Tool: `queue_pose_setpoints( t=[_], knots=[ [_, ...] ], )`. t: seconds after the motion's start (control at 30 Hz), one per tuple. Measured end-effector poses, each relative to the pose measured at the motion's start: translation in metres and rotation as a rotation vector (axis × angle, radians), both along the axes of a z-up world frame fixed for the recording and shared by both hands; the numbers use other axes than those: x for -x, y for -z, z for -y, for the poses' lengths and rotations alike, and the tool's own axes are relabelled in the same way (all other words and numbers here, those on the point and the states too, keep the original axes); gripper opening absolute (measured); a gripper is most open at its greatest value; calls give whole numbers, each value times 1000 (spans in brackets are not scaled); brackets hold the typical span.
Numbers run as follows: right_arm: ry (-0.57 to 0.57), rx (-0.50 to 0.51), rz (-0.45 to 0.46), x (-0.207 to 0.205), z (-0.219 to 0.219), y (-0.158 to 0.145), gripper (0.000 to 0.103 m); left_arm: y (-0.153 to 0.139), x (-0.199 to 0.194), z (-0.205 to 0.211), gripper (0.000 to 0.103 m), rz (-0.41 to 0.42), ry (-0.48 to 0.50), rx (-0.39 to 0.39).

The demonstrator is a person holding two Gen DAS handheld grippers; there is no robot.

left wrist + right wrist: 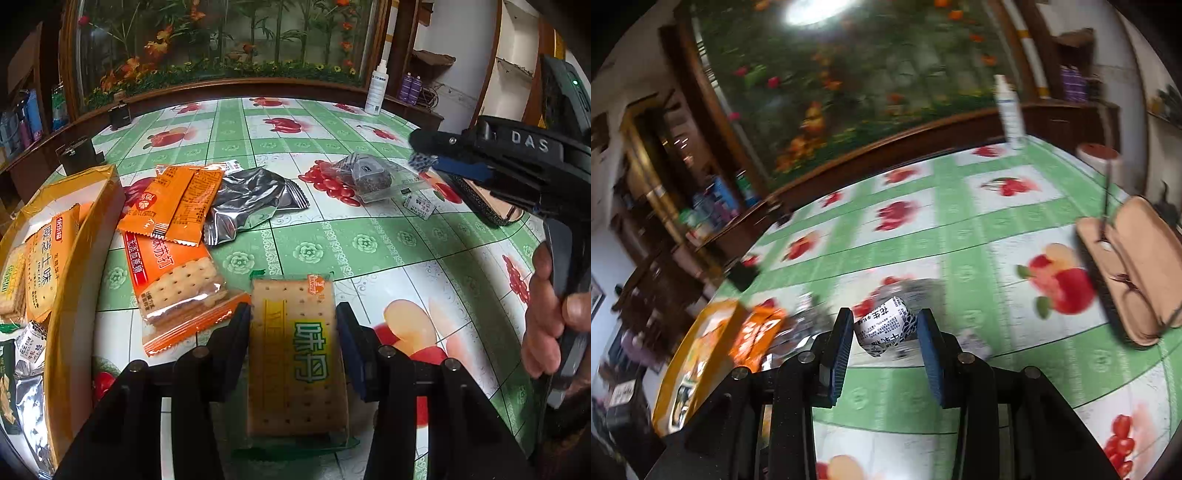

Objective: Organize snacks
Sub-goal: 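Grasp the yellow WEIDAN cracker pack with the left gripper while the right gripper grasps a wrapped candy, then carry the WEIDAN pack and candy into the white tray and release both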

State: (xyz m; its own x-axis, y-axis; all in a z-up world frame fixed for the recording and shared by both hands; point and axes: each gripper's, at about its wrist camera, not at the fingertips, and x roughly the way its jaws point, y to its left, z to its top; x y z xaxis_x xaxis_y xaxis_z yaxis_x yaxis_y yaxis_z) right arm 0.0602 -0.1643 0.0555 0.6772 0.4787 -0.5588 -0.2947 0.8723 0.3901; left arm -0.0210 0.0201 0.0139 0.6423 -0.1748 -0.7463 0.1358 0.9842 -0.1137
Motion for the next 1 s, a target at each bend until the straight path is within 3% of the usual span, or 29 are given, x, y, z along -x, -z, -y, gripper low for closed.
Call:
queue_pose_setpoints(
  t=[0.17, 0.63, 0.8, 1.0],
  knots=[
    [-61, -21, -16, 3, -12, 5, 39, -5, 3, -5, 45, 28, -19, 19],
    [-88, -70, -30, 6, -13, 7, 39, -20, 15, -23, 45, 70, -35, 104],
    [-131, -76, -28, 17, -39, 5, 39, -34, 28, -51, 45, 74, -67, 171],
    [-227, -103, -44, 29, -92, 3, 39, -54, 53, -110, 46, 114, -193, 189]
  ],
)
